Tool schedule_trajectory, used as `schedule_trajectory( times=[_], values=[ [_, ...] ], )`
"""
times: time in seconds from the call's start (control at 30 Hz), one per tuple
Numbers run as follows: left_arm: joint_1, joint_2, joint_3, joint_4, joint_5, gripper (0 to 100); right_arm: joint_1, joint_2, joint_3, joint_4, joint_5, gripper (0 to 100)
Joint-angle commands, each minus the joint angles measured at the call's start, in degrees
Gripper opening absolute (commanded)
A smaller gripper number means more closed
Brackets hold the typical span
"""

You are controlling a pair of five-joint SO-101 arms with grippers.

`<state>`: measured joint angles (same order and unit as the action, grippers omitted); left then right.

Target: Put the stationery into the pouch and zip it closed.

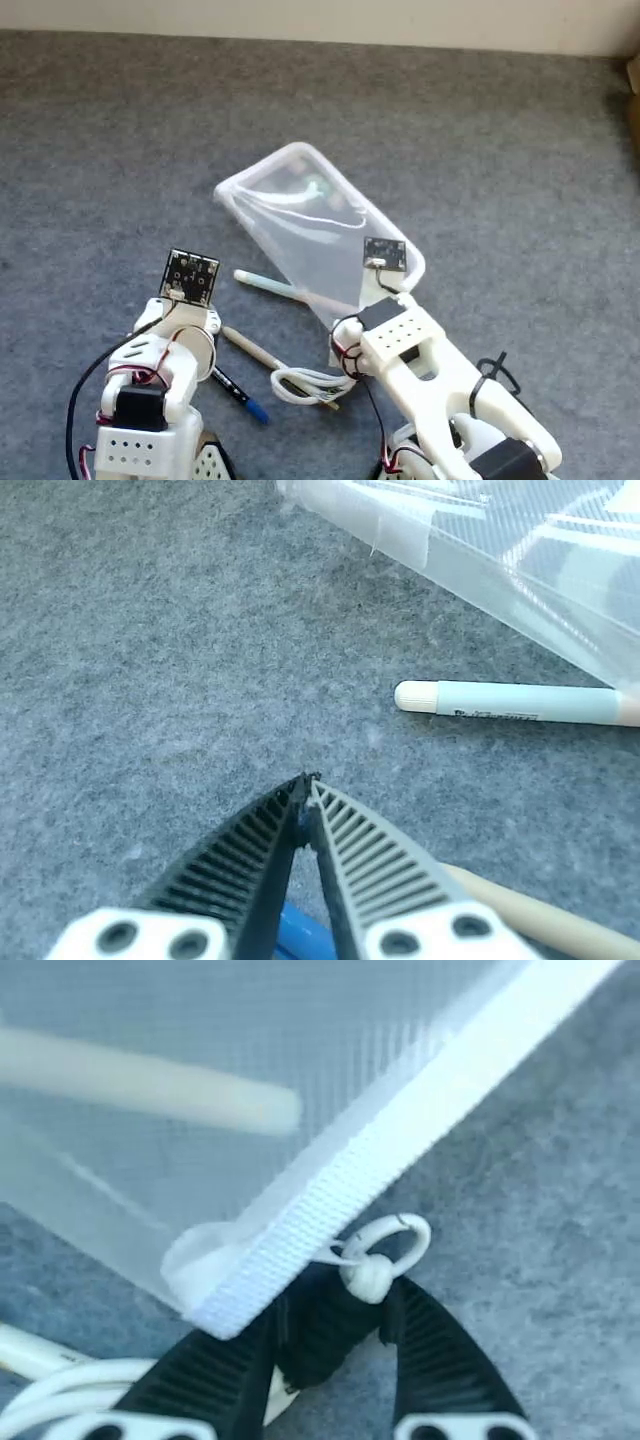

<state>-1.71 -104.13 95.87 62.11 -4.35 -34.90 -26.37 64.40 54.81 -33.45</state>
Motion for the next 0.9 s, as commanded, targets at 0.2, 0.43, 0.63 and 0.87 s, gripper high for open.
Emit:
schedule_trajectory(
  times=[0.2, 0.43, 0.63, 0.87],
  values=[
    [-0.31, -0.22, 1.27, -1.14, 0.44, 1, 1.27, -0.31, -0.22, -2.59, 14.33, 0.3],
    [-0.31, -0.22, 1.27, -1.14, 0.44, 1, 1.27, -0.48, -1.10, 4.35, 15.30, 0.3],
    [-0.31, -0.22, 1.27, -1.14, 0.44, 1, 1.36, -0.48, -2.95, 4.62, 15.30, 0.3],
    [-0.31, -0.22, 1.27, -1.14, 0.44, 1, 1.01, -0.57, -3.03, 4.70, 15.30, 0.3]
  ],
)
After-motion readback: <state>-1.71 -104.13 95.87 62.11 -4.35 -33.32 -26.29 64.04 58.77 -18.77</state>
